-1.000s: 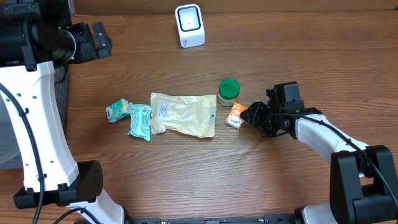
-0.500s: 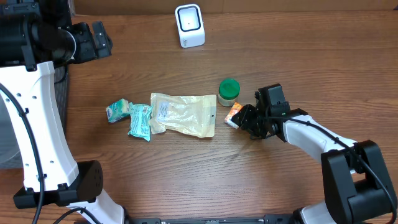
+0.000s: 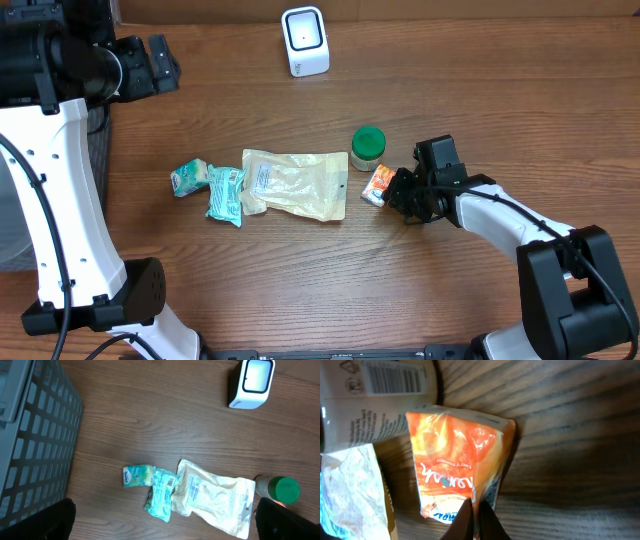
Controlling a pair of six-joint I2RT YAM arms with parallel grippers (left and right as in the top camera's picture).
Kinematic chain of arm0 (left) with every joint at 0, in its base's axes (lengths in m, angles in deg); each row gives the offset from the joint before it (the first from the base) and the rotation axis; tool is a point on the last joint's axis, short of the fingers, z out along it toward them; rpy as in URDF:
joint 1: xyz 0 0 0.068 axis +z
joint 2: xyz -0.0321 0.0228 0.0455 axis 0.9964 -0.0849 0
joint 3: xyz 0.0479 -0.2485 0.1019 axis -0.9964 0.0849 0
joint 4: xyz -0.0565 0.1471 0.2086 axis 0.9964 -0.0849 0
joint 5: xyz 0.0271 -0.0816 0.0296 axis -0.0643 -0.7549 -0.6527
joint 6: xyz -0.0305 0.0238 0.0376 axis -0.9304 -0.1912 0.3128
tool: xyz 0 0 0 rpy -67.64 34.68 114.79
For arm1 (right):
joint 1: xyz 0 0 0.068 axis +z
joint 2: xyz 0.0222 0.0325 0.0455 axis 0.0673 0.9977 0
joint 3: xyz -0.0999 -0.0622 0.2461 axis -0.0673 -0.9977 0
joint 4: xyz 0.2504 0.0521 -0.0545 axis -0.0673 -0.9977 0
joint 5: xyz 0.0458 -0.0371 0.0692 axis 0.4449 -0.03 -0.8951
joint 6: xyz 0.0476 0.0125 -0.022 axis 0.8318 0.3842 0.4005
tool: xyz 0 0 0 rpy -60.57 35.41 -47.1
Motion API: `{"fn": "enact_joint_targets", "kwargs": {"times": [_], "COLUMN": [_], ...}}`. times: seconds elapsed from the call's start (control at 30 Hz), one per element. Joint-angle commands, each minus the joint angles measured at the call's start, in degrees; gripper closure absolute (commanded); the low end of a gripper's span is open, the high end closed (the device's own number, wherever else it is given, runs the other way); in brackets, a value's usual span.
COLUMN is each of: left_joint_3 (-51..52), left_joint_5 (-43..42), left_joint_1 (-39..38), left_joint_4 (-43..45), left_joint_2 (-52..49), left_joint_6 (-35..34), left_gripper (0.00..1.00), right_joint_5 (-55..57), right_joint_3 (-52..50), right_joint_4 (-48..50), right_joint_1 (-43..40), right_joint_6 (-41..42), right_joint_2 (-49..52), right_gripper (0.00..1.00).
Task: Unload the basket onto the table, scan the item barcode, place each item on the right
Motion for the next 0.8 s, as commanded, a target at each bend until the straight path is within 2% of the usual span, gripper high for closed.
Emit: {"fn": "enact_joint_targets", "kwargs": {"times": [0.0, 0.17, 0.3, 0.43, 0.6, 0.77], "left_joint_3": [-0.5, -0.5, -0.5, -0.5, -0.5, -0.5], "left_joint_5": [0.4, 0.4, 0.4, 0.4, 0.4, 0.4], "left_joint_1": [0.0, 0.0, 0.0, 0.0, 0.0, 0.0], "left_joint_4": [-0.1, -0.1, -0.1, -0.1, -0.1, -0.1], "left_joint_2": [-0.2, -0.2, -0.2, -0.2, -0.2, -0.2], "left_joint_6": [1.1, 1.1, 1.1, 1.1, 1.1, 1.1], "left_gripper": [0.00, 0.01, 0.00, 0.00, 0.00, 0.00], "right_joint_5": [0.7, 6.3, 14.9, 24.5, 30.9, 35.9], "right_joint_3": [1.8, 6.7, 15.0, 23.0, 24.1, 24.1], "right_joint_4": [-2.8, -14.8, -30.1, -43.7, -48.2, -50.6], "right_joint_1": [-0.4, -0.4, 1.0, 3.1, 6.3, 8.4], "right_joint_6": [-0.9, -5.5, -10.2, -11.0, -9.8, -7.6], "right_joint_2": [-0.8, -5.3, -8.2, -7.6, -4.9, 3.2], "right_gripper": [0.96, 0.96, 0.96, 0.96, 0.96, 0.96]}}
